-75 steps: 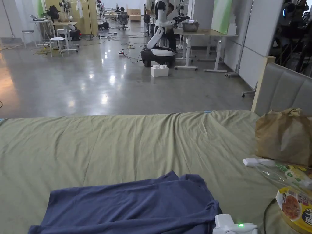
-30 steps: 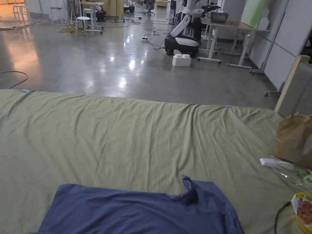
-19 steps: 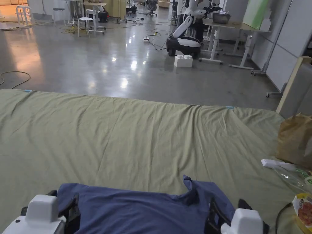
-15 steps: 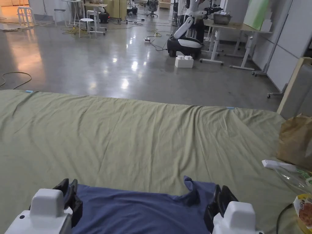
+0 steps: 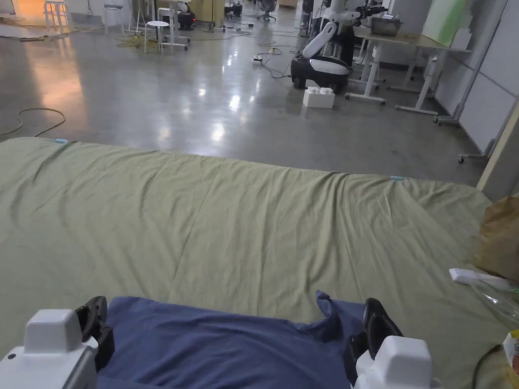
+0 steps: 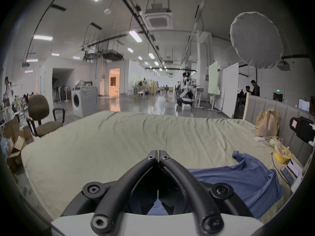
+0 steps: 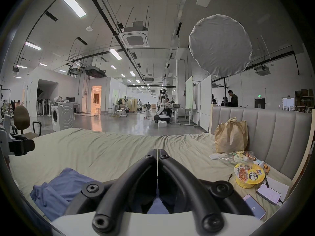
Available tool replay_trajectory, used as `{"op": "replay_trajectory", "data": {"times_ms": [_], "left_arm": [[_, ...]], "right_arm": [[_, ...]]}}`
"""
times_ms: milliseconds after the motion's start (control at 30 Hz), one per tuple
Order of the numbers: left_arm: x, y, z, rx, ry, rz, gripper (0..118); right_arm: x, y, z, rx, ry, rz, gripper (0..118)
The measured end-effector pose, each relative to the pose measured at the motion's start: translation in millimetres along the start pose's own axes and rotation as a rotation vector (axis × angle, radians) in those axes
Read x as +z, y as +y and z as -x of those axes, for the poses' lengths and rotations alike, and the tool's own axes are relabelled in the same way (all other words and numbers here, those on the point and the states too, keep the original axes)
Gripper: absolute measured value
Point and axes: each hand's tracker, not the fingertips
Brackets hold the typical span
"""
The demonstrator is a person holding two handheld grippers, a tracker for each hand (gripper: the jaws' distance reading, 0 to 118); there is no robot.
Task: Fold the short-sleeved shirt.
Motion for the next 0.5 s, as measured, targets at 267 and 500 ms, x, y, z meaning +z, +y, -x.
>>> {"op": "replay_trajectory", "data": {"times_ms": [267,500], "left_arm": [[-128,-6,42,0.007,-0.040,0.341,0],[-213,-5,40,-0.015,-0.064,0.557,57]], "right_arm": [[-17,-18,-4,0.012,0.011,0.078,1],[-27,-33,-12,0.033,-0.001,0.145,1]]}}
